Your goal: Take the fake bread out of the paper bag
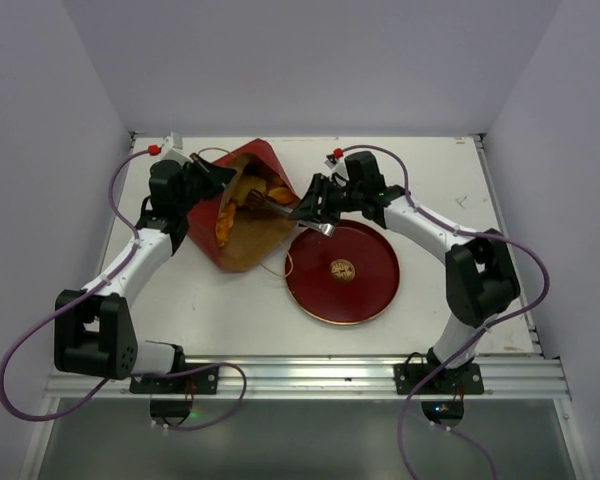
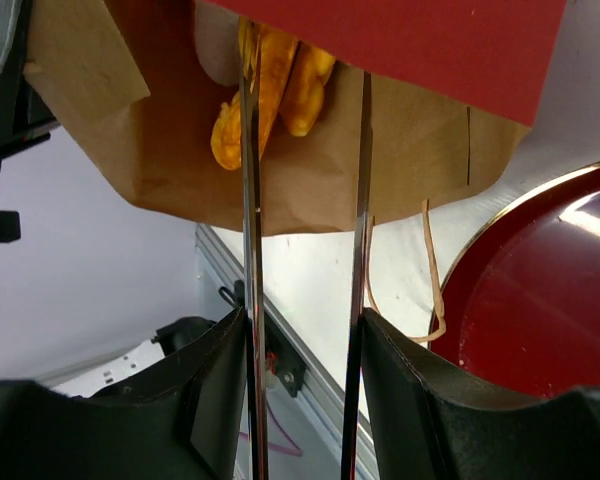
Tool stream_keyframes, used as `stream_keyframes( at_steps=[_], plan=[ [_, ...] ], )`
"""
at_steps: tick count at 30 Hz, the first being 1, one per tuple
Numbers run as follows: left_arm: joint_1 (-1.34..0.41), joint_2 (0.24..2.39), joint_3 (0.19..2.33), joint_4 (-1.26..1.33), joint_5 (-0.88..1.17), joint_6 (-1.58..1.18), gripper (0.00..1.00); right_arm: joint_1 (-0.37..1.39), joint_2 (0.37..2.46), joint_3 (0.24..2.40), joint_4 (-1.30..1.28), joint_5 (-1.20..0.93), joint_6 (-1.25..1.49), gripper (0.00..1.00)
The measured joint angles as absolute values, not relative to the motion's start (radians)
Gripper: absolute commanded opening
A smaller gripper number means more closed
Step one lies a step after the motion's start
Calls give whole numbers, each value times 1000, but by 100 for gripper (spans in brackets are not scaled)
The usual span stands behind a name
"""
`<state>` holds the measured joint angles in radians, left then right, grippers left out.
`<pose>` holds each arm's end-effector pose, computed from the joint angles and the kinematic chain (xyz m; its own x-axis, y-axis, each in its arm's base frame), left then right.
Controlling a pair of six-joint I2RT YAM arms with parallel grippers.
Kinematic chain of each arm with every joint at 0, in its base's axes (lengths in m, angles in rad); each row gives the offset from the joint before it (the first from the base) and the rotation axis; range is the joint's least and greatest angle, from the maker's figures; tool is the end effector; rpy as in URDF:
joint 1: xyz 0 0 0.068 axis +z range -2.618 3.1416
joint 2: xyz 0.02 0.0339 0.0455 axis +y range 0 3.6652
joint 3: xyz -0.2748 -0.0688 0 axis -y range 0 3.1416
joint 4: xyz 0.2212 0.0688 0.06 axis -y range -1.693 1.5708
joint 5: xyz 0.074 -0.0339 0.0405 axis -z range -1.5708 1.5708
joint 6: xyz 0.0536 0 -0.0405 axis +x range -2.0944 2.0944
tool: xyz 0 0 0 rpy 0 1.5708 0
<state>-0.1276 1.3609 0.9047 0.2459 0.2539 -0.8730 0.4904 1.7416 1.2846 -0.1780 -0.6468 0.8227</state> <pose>0.3066 -0.0529 0.3124 -0.4141 -0.6946 -0.5882 0.0770 0.6171 -0.7831 0.3250 0.2101 0.2713 -0.9452 0.1585 -0.2856 -0.1633 0.5282 0.8333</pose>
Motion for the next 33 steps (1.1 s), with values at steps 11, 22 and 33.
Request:
stream_keyframes(
  at_steps=[11,22,33],
  plan=[
    [-133,1361,905,245,249,-881,0,490,1757,1241,-119,-645,918,50],
    [-133,1361,905,245,246,-881,0,491,1741,1182,-80,-644,971,50],
    [-134,1361,905,245,246,-881,0,490,1774,1182,44,-651,1051,49]
  ],
)
